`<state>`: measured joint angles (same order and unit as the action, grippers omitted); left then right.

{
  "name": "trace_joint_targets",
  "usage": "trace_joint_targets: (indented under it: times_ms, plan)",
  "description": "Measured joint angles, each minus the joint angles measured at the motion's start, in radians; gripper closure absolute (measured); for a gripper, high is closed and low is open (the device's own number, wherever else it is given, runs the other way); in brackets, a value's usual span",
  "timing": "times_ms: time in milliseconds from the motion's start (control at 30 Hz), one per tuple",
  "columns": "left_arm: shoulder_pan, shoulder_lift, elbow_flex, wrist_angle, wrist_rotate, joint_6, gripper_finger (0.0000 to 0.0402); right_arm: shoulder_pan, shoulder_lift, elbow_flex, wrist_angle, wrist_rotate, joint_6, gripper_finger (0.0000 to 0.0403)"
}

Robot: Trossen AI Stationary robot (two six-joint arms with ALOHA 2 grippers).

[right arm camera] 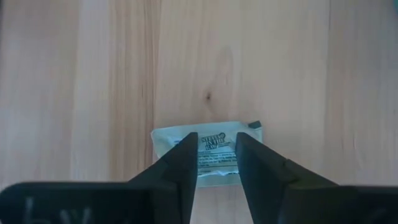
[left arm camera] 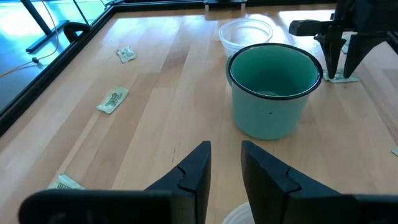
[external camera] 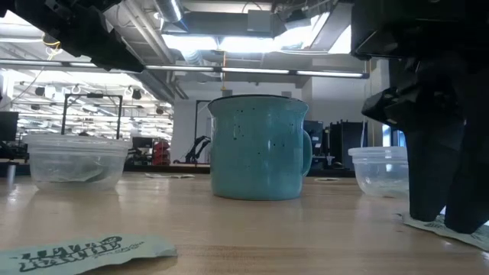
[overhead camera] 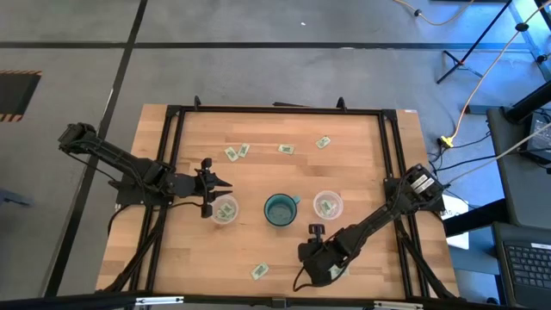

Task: Pick and place Stevia / Truvia into bins
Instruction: Put the green stevia packet into the right transparent container

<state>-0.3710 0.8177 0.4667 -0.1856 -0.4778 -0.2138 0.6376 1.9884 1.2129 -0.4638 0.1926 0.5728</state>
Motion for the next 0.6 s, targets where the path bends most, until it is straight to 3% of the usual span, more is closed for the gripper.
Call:
trace_joint_targets:
  times_ms: [467, 600]
  plan:
    - [0.000, 0.000, 0.000, 0.000, -0.001, 0.000, 0.0319, -0.001, 0.003, -0.002, -0.021, -0.002, -0.003, 0.0390]
    - [0.000, 0.000, 0.000, 0.000, -0.001, 0.000, 0.0319, -0.001, 0.003, -0.003, -0.022, -0.001, -0.001, 0.0398]
